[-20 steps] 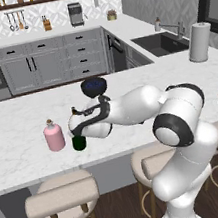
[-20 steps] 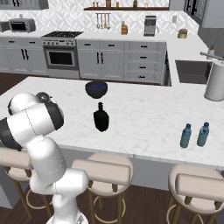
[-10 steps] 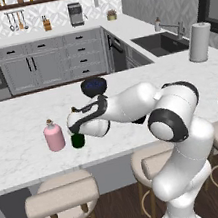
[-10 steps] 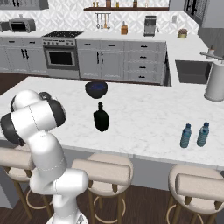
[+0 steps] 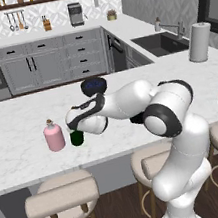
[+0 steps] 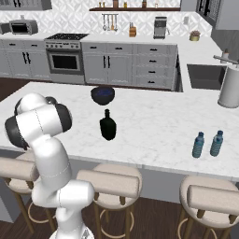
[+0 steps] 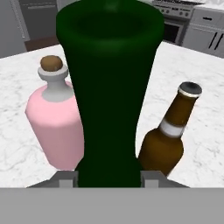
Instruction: Move the plastic bottles in the middle to the plastics group, and the glass bottles in the middle to the glass group.
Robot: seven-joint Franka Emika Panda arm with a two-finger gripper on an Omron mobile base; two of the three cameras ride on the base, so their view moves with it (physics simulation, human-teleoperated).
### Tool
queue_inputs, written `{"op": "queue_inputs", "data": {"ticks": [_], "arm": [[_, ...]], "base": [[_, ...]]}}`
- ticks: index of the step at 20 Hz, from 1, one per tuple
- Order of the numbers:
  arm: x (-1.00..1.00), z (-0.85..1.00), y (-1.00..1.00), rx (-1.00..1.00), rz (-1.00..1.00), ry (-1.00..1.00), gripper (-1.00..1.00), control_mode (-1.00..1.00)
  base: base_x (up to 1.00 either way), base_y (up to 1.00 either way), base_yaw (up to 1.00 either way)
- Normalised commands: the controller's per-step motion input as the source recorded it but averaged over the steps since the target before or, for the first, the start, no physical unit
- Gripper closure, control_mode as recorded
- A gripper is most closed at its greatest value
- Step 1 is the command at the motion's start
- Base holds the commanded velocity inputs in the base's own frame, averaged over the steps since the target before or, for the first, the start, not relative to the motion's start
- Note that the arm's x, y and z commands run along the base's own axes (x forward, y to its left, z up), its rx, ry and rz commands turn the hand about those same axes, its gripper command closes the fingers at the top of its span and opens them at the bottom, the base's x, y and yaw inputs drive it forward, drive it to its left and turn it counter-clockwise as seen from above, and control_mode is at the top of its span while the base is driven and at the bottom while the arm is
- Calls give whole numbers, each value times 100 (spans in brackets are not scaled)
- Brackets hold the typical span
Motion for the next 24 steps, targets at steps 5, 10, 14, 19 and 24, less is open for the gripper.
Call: {"op": "queue_inputs", "data": {"ticks": [5, 10, 14, 19, 24], "arm": [[0, -33, 11, 0, 0, 0, 100, -100], [0, -12, 9, -1, 0, 0, 100, -100], [0, 0, 5, 0, 0, 0, -100, -100], [0, 0, 0, 0, 0, -2, -100, -100], [0, 0, 0, 0, 0, -3, -100, -100]], "base": [[0, 0, 0], [0, 0, 0], [0, 0, 0], [0, 0, 0], [0, 0, 0]]}}
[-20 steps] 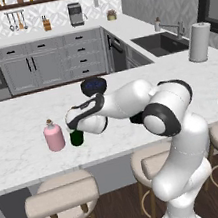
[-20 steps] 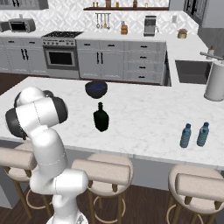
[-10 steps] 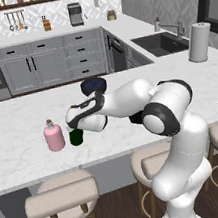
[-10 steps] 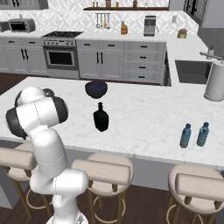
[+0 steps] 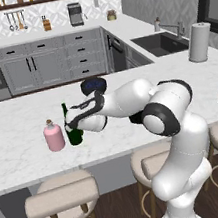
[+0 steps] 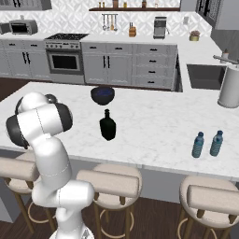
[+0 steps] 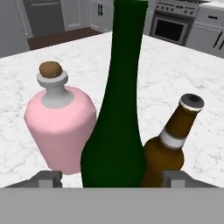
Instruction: Move the plastic bottles in the middle to the plastics group, and the glass bottles in the middle to the glass group.
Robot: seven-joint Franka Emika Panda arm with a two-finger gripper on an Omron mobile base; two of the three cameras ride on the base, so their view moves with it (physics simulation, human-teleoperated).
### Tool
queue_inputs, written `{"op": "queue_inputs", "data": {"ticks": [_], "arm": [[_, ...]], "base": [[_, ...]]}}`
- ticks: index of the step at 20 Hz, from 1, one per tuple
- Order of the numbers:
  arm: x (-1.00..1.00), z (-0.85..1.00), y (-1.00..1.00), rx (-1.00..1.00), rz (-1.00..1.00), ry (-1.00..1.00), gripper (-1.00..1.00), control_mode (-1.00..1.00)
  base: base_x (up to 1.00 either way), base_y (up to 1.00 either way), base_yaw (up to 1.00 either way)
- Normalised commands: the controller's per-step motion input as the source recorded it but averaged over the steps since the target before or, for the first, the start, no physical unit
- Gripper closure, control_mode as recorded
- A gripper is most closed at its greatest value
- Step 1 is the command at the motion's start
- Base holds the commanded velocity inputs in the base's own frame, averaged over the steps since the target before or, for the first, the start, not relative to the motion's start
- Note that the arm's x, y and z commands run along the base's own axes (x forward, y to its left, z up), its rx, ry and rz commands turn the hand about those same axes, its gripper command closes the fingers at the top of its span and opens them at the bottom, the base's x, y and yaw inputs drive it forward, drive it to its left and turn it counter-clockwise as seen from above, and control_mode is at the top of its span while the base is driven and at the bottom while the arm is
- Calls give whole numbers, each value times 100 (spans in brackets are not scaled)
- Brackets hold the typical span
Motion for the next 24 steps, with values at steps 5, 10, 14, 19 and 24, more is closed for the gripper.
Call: {"op": "queue_inputs", "data": {"ticks": [5, 10, 14, 19, 24], "arm": [[0, 4, 0, 0, 0, 0, -100, -100], [-11, 24, -8, 0, 0, -2, -100, -100], [-46, 34, -21, 0, 0, -2, -100, -100], [-49, 47, -50, 0, -2, 0, -100, -100], [-28, 79, -58, -3, -8, 2, -100, -100]], "base": [[0, 0, 0], [0, 0, 0], [0, 0, 0], [0, 0, 0], [0, 0, 0]]}}
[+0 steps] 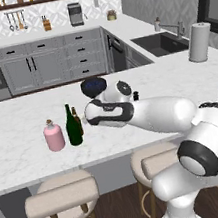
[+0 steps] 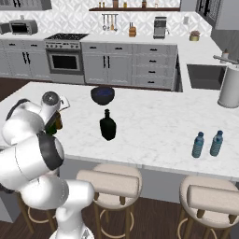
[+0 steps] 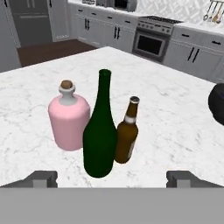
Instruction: Move the plastic bottles in the middle to the plastics group, and the glass bottles in the middle to the glass group.
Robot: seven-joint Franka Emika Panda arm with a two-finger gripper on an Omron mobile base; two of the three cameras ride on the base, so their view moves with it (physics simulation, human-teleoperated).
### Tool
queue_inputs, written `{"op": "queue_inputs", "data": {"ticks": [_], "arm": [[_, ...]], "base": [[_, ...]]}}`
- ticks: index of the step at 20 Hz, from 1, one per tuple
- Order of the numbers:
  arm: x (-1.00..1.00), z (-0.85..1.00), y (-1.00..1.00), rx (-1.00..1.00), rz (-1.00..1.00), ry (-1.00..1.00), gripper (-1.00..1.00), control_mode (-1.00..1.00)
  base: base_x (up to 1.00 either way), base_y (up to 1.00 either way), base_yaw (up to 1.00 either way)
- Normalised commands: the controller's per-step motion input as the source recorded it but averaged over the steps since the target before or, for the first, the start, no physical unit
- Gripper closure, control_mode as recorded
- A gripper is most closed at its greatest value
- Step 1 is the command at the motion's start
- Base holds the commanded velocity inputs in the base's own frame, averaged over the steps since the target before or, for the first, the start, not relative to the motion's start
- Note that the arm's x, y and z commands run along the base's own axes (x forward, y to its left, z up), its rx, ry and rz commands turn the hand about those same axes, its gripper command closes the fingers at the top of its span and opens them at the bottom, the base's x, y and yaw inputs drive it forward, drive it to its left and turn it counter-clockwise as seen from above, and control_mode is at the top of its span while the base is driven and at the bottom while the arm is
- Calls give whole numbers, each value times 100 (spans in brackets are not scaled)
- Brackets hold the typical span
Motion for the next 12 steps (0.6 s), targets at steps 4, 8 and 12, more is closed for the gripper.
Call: {"op": "queue_inputs", "data": {"ticks": [4, 8, 12], "arm": [[-1, 83, -62, -15, -12, 14, -100, -100], [0, 93, -29, -23, -12, 27, -100, -100], [0, 60, -20, -18, -14, 27, -100, -100]], "base": [[0, 0, 0], [0, 0, 0], [0, 0, 0]]}}
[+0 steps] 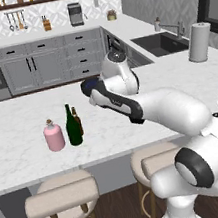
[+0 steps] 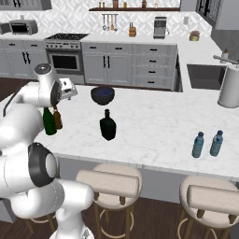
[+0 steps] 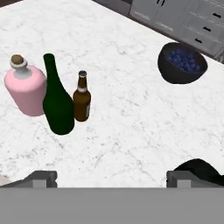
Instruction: Move the plastic bottles in the middle to the plastics group, and the glass bottles in the middle to the glass group.
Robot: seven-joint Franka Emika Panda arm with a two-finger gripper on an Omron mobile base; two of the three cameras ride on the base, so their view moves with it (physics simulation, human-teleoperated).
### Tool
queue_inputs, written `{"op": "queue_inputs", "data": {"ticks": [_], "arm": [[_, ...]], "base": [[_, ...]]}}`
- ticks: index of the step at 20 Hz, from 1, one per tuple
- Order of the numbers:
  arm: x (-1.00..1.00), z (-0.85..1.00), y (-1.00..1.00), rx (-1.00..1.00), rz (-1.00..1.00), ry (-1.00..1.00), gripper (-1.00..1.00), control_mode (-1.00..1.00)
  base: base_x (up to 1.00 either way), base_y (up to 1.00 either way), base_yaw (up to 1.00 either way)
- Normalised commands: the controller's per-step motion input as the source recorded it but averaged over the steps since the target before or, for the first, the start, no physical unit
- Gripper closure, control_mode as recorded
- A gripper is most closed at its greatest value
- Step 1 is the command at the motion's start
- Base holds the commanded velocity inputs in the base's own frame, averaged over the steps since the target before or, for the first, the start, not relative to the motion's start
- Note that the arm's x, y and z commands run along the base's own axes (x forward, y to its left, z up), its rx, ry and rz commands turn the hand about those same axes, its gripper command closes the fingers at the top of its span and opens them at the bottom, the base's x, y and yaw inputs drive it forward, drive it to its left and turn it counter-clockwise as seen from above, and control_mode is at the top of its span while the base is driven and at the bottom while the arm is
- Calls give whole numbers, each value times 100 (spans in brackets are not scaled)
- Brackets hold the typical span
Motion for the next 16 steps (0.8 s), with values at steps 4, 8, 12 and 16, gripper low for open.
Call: {"op": "queue_inputs", "data": {"ticks": [4, 8, 12, 16], "arm": [[-25, -13, -36, 1, -3, 4, -100, -100], [-15, -7, -68, 3, -9, -5, -100, -100], [-21, 7, -66, 3, -17, 0, -100, -100], [-24, 0, -78, 7, -19, 0, -100, -100]], "base": [[0, 0, 0], [0, 0, 0], [0, 0, 0], [0, 0, 0]]}}
